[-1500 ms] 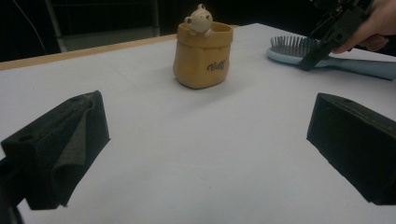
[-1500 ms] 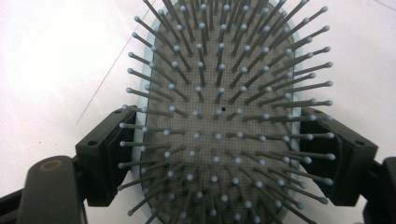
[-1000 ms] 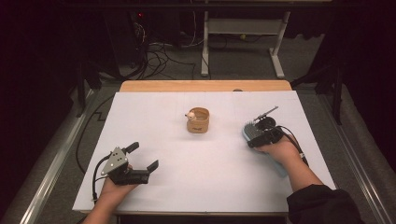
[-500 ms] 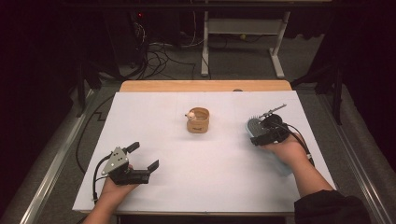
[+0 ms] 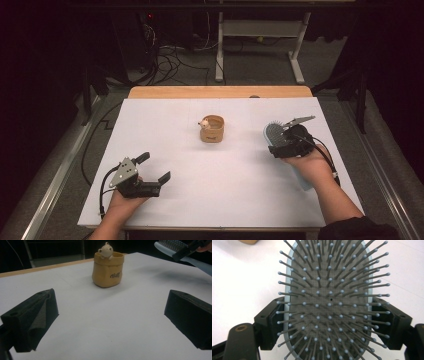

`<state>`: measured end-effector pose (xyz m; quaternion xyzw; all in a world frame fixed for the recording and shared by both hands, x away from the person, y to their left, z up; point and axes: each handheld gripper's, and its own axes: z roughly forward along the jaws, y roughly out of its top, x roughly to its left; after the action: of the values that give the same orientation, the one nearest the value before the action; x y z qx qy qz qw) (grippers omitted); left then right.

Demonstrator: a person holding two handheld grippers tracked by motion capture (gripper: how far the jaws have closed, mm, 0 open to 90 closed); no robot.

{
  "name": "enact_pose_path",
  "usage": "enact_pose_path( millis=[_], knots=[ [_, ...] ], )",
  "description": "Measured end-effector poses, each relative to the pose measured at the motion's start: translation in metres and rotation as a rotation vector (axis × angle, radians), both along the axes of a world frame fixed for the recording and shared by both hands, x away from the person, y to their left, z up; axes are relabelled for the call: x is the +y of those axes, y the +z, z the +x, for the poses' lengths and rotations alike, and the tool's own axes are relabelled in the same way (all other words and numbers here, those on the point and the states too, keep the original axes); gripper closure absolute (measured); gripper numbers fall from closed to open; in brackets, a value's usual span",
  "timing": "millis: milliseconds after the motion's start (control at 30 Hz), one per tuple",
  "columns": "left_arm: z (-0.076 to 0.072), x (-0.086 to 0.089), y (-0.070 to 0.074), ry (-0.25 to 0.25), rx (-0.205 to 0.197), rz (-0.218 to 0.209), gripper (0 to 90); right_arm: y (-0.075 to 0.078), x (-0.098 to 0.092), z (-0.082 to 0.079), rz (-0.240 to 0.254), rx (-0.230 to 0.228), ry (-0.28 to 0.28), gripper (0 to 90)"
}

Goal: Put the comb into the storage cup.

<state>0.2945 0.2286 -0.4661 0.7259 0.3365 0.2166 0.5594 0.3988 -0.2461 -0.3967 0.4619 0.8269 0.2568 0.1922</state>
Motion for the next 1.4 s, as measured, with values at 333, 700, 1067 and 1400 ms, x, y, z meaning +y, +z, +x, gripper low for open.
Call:
enact_pose_path(
  millis=[333,700,1067,1400],
  knots=[
    [0.0,0.0,0.0,0.0,0.003,-0.003,0.1,-0.003,-0.005,-0.008,0.05,-0.065,-0.01,20.7],
    [0.0,0.0,0.0,-0.004,0.006,-0.016,0.1,0.001,-0.006,-0.018,0.116,-0.163,-0.008,20.6],
    [-0.001,-0.001,0.001,-0.004,0.005,-0.019,0.1,0.0,0.001,-0.028,0.169,-0.246,0.006,20.6],
    [-0.001,-0.002,0.002,-0.008,0.006,-0.021,0.1,-0.002,0.004,-0.034,0.218,-0.318,0.016,20.7]
  ],
)
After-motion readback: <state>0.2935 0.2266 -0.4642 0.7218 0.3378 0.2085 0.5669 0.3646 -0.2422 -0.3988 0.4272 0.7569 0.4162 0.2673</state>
